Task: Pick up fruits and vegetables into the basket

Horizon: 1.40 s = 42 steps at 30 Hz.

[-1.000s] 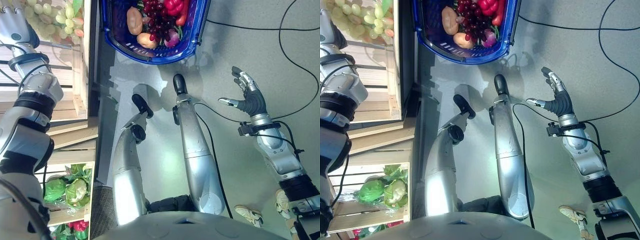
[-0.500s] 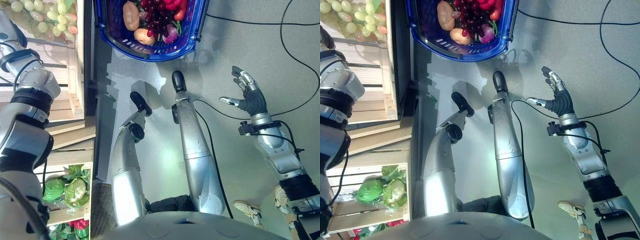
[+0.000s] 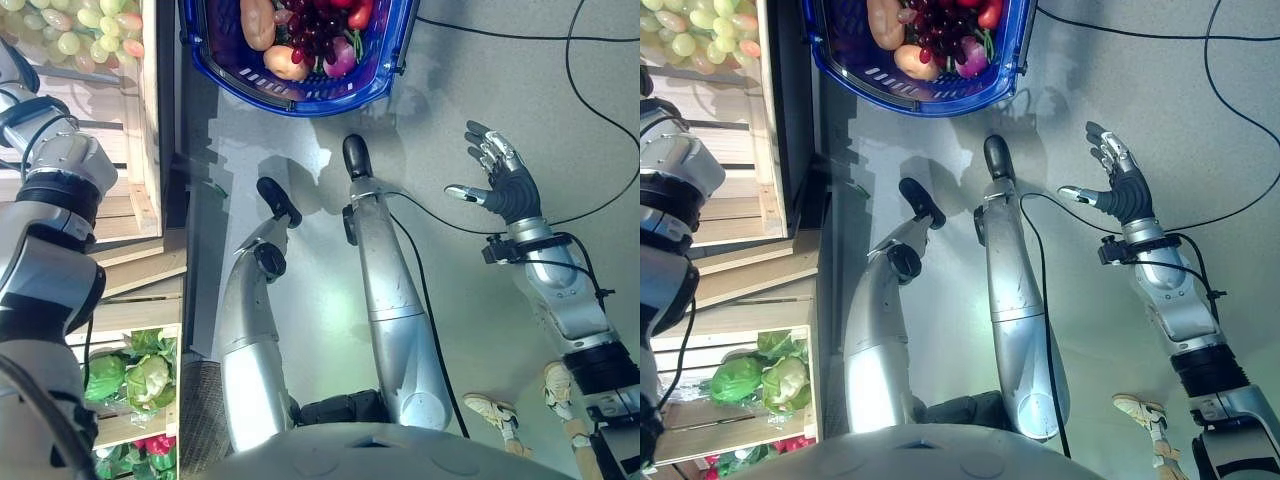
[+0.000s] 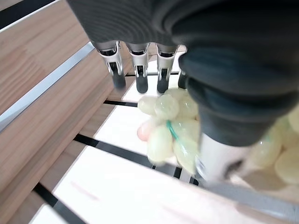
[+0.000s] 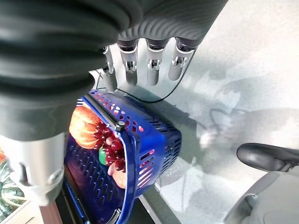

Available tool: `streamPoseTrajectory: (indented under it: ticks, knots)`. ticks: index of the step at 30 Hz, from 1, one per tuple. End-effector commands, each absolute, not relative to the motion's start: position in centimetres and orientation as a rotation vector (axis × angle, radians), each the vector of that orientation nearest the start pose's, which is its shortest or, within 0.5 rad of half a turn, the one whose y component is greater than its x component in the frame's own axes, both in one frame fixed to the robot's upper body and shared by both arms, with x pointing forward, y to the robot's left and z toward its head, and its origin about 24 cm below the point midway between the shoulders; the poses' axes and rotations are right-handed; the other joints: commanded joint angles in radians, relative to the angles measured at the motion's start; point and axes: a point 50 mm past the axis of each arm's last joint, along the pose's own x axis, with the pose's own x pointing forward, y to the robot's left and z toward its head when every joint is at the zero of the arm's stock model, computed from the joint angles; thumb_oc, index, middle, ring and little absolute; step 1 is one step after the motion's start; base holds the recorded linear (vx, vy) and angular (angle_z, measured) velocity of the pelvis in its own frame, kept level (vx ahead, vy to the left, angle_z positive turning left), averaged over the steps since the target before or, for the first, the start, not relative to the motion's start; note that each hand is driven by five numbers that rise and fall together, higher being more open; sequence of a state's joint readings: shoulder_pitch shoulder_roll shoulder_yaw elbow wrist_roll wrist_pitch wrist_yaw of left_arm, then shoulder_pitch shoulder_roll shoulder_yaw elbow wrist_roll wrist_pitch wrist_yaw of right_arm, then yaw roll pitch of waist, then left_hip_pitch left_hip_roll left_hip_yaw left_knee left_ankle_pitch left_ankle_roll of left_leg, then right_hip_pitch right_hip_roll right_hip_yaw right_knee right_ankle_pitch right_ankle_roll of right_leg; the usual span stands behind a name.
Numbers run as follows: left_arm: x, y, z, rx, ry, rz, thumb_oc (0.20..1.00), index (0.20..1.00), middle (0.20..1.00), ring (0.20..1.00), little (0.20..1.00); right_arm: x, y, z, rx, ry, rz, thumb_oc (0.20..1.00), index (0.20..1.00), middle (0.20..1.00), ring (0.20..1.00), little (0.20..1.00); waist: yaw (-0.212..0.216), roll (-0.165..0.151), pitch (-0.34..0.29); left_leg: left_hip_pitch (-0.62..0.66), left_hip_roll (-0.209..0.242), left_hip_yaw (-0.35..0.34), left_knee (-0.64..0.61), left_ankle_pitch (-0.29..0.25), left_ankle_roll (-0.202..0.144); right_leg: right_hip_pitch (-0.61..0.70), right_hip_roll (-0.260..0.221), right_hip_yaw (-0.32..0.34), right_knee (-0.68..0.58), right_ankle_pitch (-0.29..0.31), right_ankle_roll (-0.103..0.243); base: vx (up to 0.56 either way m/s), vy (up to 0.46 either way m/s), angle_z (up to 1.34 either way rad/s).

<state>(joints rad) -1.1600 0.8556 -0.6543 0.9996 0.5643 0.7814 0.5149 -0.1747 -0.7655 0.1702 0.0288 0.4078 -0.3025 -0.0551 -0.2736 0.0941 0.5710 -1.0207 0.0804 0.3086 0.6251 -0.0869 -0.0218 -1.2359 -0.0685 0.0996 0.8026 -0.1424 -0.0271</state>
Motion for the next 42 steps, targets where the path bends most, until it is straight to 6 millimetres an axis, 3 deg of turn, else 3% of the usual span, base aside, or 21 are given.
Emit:
streamPoseTrajectory:
  ticks: [1,9,14,16,23,32,36,42]
  knots:
    - [31.4,39.9,25.2,1.666,0.51,1.299,0.2,0.2,0.2,0.2,0.2,27.2,-23.0,15.0,-0.325,-0.433,0.195,1.0,1.0,1.0,1.0,1.0,-0.034,0.016,-0.051,-0.011,-0.039,-0.002,0.014,-0.068,0.018,0.007,0.055,-0.015,0.003,-0.037,0.053,0.0,0.0,0.0]
    - [32.0,39.8,24.3,1.642,0.478,1.192,0.2,0.2,0.2,0.2,0.2,27.2,-23.1,15.4,-0.352,-0.44,0.2,1.0,1.0,1.0,1.0,1.0,-0.03,0.012,-0.051,0.033,-0.043,-0.003,-0.007,-0.067,0.015,0.056,0.049,-0.024,-0.028,-0.033,0.056,-0.02,0.0,-0.04]
    - [33.0,39.1,22.0,1.282,0.366,1.052,0.2,0.2,0.2,0.2,0.2,26.9,-23.5,15.0,-0.405,-0.412,0.177,1.0,1.0,1.0,1.0,1.0,-0.022,0.009,-0.051,0.099,-0.051,-0.006,-0.027,-0.069,0.014,0.125,0.042,-0.035,-0.053,-0.034,0.058,-0.01,-0.013,0.01]
    - [33.1,39.1,21.2,1.249,0.362,1.009,0.2,0.2,0.2,0.2,0.2,26.8,-23.6,14.8,-0.417,-0.405,0.172,1.0,1.0,1.0,1.0,1.0,-0.022,0.01,-0.051,0.117,-0.054,-0.007,-0.034,-0.069,0.014,0.144,0.039,-0.038,-0.062,-0.034,0.06,-0.01,-0.01,0.02]
    - [32.2,39.4,17.4,1.152,0.354,0.836,0.2,0.2,0.2,0.2,0.2,25.9,-24.6,14.7,-0.472,-0.372,0.159,1.0,1.0,1.0,1.0,1.0,-0.014,0.017,-0.051,0.244,-0.078,-0.008,-0.091,-0.065,0.017,0.277,0.034,-0.059,-0.119,-0.037,0.061,-0.02,-0.015,0.06]
    - [29.2,39.3,10.2,0.991,0.411,0.623,0.2,0.2,0.2,0.2,0.2,24.5,-26.2,13.7,-0.601,-0.329,0.095,1.0,1.0,1.0,1.0,1.0,-0.003,0.027,-0.051,0.407,-0.094,-0.022,-0.148,-0.062,0.01,0.451,0.017,-0.084,-0.187,-0.05,0.058,0.0,0.0,0.0]
    - [28.3,37.9,7.3,0.771,0.423,0.503,0.2,0.2,0.2,0.2,0.2,24.2,-26.4,13.7,-0.758,-0.318,0.067,1.0,1.0,1.0,1.0,1.0,0.003,0.028,-0.051,0.47,-0.096,-0.027,-0.166,-0.064,0.011,0.519,0.01,-0.095,-0.211,-0.058,0.057,0.0,0.0,0.01]
    - [27.3,34.9,4.6,0.494,0.41,0.299,0.2,0.2,0.2,0.2,0.2,23.8,-26.7,14.2,-0.92,-0.308,0.04,1.0,1.0,1.0,1.0,1.0,0.019,0.036,-0.051,0.535,-0.101,-0.038,-0.182,-0.07,0.016,0.593,0.003,-0.112,-0.233,-0.07,0.055,-0.01,-0.005,0.09]
